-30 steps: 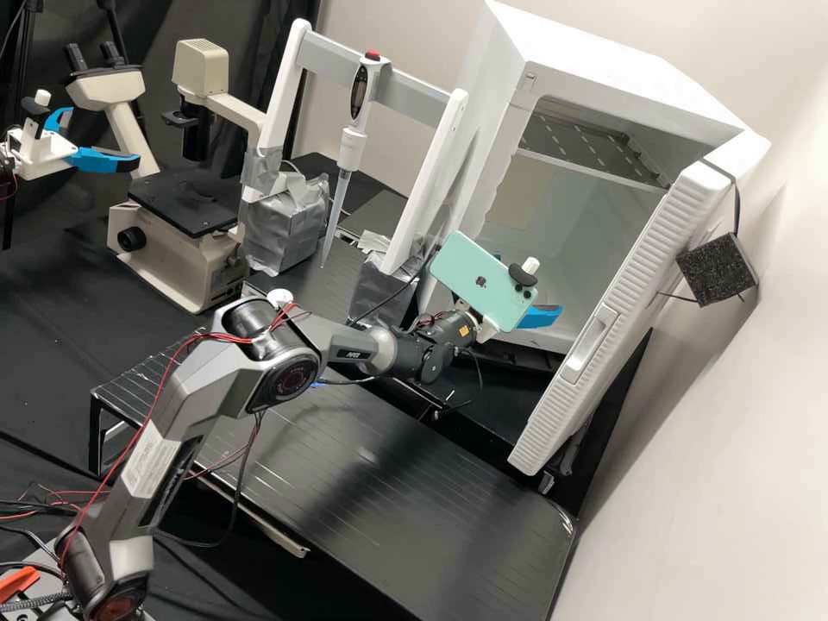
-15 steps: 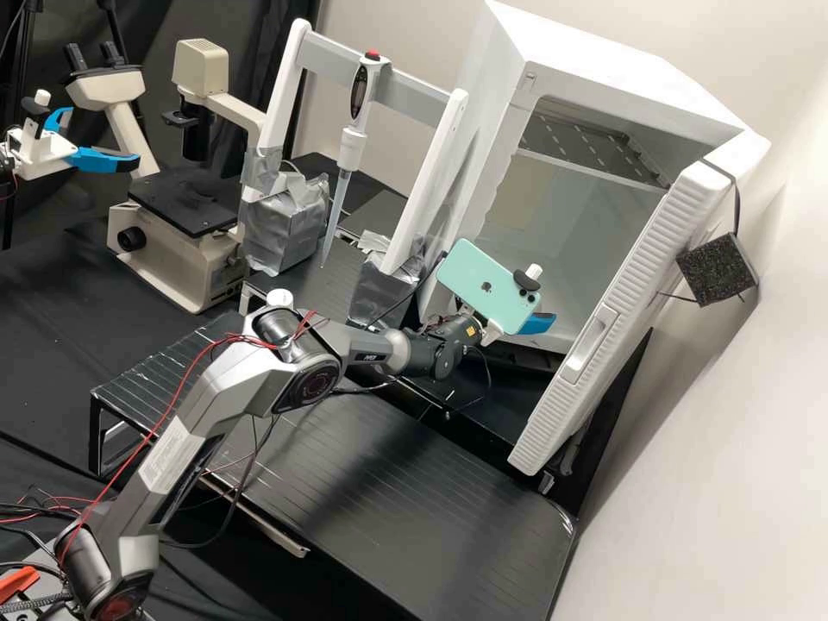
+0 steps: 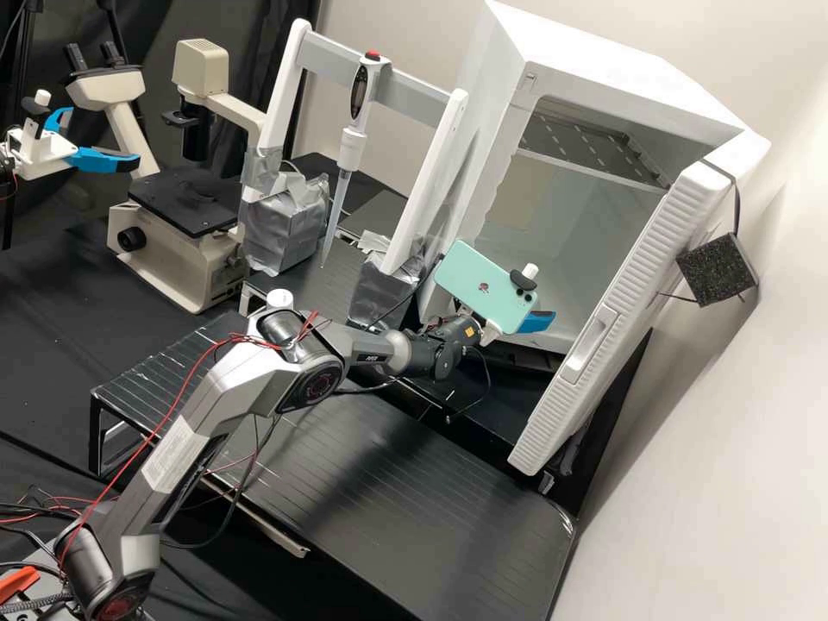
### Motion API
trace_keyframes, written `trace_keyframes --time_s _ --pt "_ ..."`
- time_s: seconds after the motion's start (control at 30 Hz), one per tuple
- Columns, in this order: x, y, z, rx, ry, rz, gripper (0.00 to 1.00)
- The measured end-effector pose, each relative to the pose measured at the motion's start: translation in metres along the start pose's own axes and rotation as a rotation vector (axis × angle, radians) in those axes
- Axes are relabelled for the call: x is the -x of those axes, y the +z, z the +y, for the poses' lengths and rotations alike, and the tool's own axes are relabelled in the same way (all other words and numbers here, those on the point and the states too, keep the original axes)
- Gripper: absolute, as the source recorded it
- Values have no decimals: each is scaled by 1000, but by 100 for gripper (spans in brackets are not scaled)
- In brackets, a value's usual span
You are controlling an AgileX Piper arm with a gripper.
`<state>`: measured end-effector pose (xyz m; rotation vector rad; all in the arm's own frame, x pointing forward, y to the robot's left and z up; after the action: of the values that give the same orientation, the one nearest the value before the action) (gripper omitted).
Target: Move the petri dish to the incubator
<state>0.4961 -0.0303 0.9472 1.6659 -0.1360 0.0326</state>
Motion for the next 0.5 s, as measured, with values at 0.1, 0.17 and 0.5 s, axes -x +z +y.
trace_keyframes --time_s 0.1,0.17,0.5 --pt "0 0 0 6 1 0 100" --pt "0 0 0 10 1 0 100" --pt "1 2 -2 16 -5 -7 100"
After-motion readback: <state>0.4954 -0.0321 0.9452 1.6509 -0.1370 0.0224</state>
